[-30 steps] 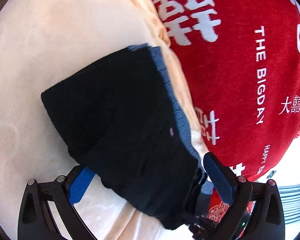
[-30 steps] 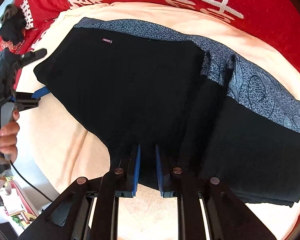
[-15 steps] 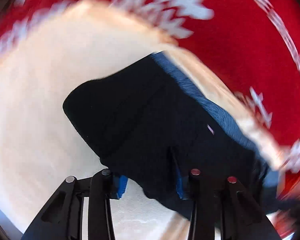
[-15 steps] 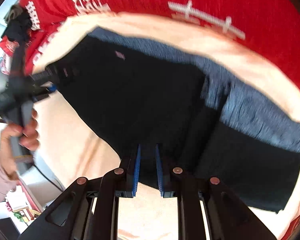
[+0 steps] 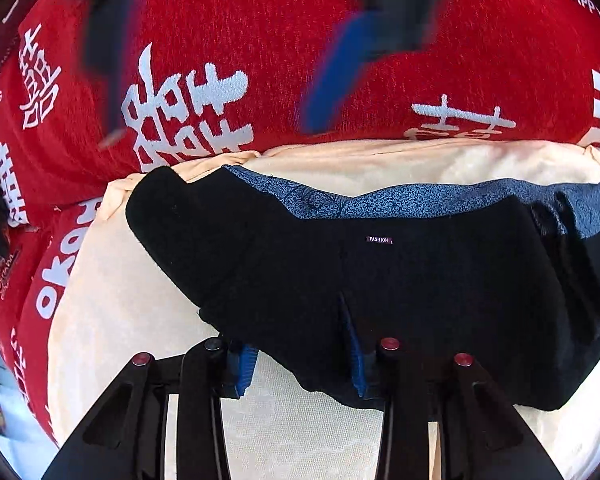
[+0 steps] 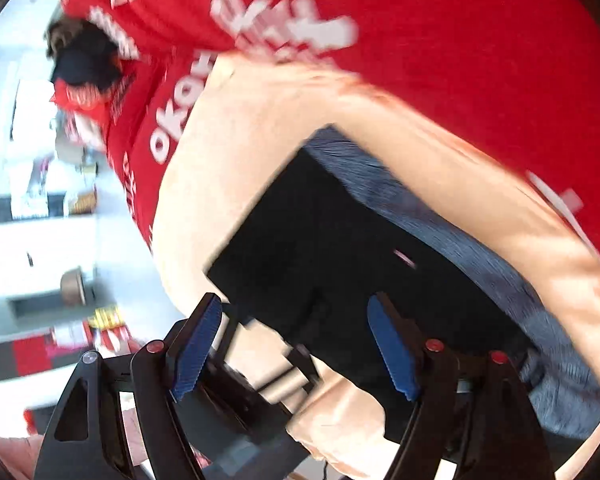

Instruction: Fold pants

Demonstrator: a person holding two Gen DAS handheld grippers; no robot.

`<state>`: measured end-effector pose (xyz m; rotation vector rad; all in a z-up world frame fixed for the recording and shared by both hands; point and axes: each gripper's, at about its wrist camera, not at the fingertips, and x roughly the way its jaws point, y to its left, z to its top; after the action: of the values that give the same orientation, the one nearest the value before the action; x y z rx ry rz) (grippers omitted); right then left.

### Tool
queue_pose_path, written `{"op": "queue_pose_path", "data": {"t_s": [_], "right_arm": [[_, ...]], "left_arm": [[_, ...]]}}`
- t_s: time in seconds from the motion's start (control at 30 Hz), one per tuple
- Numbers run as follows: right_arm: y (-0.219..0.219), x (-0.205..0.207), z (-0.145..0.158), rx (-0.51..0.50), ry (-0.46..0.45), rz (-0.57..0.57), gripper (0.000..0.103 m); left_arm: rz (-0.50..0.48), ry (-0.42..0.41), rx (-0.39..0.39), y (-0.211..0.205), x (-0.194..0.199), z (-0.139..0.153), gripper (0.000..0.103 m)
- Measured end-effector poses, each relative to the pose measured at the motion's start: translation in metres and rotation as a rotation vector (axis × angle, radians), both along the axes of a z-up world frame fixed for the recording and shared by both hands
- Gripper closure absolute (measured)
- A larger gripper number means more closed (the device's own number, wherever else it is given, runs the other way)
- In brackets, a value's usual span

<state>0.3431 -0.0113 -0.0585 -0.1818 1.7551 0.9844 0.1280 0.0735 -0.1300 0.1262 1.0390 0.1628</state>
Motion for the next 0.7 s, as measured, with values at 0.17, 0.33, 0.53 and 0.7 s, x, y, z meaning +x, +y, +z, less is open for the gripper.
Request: {"op": "queue_pose_path", "data": {"t_s": [0.17,0.33,0.53,0.7], "right_arm": [[0.063,-0.011,-0.024,-0.057,0.054,0.117,0.024],[0.082,-0.022,-0.065,-0.197,0.094,0.169,0.027],[0.052,-0.011,-0.048,-0.115,0.037,0.094,0.088],[-0.008,0.002,-0.013,0.038,0.062,-0.018,0.088]], "left_arm": [[-0.022,-0.007,0.035,-0.007,-0.004,0.001,0.064],[-0.016,0.012,0.03,-0.007,-0.003,0.002,0.064],[-0.063,-0.014,0.011,-0.021,-0.004,0.024,0.064],[-0.104,-0.051,-0.02,-0.046,-0.002,0.06,0.064]]}}
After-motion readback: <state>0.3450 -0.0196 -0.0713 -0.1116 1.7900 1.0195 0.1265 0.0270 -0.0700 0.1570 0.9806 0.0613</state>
